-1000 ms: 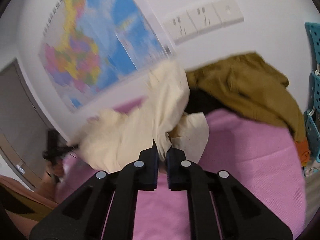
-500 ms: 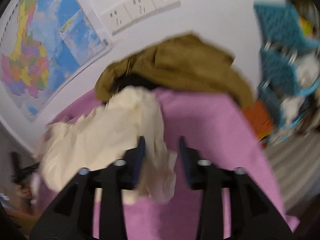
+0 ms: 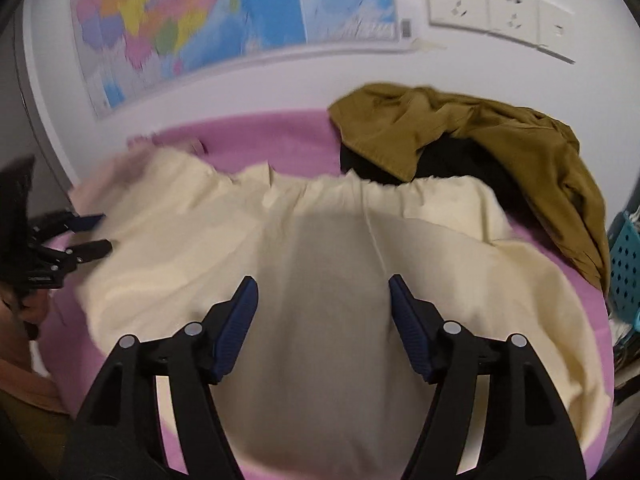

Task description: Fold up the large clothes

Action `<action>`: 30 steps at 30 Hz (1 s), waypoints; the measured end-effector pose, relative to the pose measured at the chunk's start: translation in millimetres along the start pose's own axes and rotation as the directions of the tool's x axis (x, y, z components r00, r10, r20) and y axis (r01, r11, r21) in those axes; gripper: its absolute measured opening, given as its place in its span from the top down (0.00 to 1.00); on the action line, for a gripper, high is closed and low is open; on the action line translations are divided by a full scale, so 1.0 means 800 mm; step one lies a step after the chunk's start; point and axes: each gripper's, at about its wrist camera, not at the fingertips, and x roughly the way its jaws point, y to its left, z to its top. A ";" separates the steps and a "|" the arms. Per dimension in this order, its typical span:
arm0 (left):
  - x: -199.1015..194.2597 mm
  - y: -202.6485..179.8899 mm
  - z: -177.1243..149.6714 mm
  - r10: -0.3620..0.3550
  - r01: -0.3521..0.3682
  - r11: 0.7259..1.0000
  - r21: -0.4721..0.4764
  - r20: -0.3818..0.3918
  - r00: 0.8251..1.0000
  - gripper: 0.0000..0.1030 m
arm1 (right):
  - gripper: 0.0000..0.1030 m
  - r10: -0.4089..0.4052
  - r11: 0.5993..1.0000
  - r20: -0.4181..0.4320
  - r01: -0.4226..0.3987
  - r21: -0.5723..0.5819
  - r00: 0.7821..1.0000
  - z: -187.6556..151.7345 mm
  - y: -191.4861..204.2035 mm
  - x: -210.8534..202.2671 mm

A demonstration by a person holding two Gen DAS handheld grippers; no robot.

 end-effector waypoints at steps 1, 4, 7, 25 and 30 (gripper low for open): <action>0.004 0.002 -0.005 0.014 -0.014 1.000 -0.001 -0.009 1.000 0.37 | 0.51 -0.007 1.000 -0.007 0.007 -0.003 1.000 -0.003 0.002 0.003; 0.014 0.000 -0.004 0.046 -0.046 0.999 -0.004 -0.009 0.999 0.40 | 0.77 -0.006 1.000 -0.032 0.006 -0.010 0.999 -0.006 0.002 0.018; 0.018 0.001 -0.003 0.047 -0.047 0.999 -0.021 -0.004 0.999 0.44 | 0.91 -0.001 1.000 -0.033 0.001 0.001 0.999 -0.007 0.001 0.020; 0.040 0.009 0.020 0.092 -0.092 0.996 -0.005 -0.005 0.996 0.53 | 0.98 0.015 0.998 -0.039 -0.013 0.057 0.999 0.012 -0.019 0.063; 0.044 0.009 0.018 0.105 -0.106 0.994 -0.002 -0.007 0.994 0.53 | 0.90 0.028 0.996 -0.032 -0.025 0.084 0.999 0.007 -0.024 0.055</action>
